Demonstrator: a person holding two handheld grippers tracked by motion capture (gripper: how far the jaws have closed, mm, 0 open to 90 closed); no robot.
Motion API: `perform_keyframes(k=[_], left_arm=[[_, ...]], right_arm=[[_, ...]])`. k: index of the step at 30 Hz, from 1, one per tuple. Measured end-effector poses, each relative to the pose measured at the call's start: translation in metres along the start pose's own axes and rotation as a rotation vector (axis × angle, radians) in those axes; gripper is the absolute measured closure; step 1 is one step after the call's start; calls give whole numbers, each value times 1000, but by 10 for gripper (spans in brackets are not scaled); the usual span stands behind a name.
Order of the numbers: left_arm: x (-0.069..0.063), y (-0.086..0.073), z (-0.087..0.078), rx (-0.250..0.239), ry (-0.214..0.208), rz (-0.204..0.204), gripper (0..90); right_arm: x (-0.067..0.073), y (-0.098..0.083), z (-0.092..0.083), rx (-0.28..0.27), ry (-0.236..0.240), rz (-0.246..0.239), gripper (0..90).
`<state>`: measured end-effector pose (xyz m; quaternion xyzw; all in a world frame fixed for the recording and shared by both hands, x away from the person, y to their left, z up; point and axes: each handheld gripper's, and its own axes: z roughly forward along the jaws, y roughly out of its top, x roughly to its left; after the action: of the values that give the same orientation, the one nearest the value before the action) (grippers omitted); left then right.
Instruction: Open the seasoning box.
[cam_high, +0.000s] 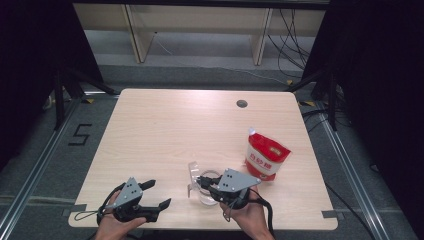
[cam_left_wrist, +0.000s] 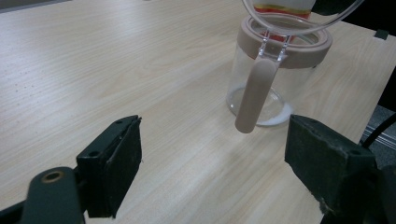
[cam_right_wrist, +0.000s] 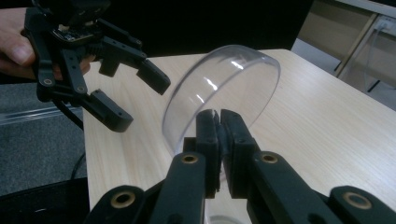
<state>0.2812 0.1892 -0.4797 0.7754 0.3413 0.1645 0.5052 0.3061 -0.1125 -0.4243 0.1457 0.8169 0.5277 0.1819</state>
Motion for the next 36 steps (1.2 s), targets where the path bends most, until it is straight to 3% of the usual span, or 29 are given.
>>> perform_keyframes(k=[6, 11, 15, 16, 20, 21, 22, 25, 29, 30, 35, 36], left_arm=[[4, -3, 1, 9, 8, -7, 176], [2, -4, 3, 19, 1, -2, 176], [2, -5, 3, 30, 10, 4, 176], [3, -5, 3, 32, 8, 8, 176], [2, -4, 3, 20, 12, -14, 164], [2, -4, 3, 14, 20, -19, 162], [3, -4, 3, 16, 19, -14, 160], [4, -4, 3, 10, 11, -42, 153], [3, -3, 3, 20, 9, -29, 152], [2, -2, 4, 16, 9, -33, 152], [0, -2, 4, 27, 13, -19, 152], [0, -2, 4, 28, 11, -13, 152]], right_arm=[[5, 3, 5, 22, 22, -6, 862], [0, -1, -5, 16, -3, 3, 819], [-9, -16, -25, 4, -58, 57, 788], [-13, -20, -31, 0, -50, 53, 775], [-21, -39, -52, -23, -98, 94, 725], [-21, -43, -56, -13, -108, 131, 715], [-23, -48, -60, -18, -102, 133, 705], [-24, -61, -70, -3, -130, 148, 681], [-25, -71, -84, 3, -161, 174, 649], [-25, -74, -89, 18, -158, 209, 634], [-26, -90, -107, 25, -205, 206, 629], [-24, -93, -111, 33, -211, 238, 629]])
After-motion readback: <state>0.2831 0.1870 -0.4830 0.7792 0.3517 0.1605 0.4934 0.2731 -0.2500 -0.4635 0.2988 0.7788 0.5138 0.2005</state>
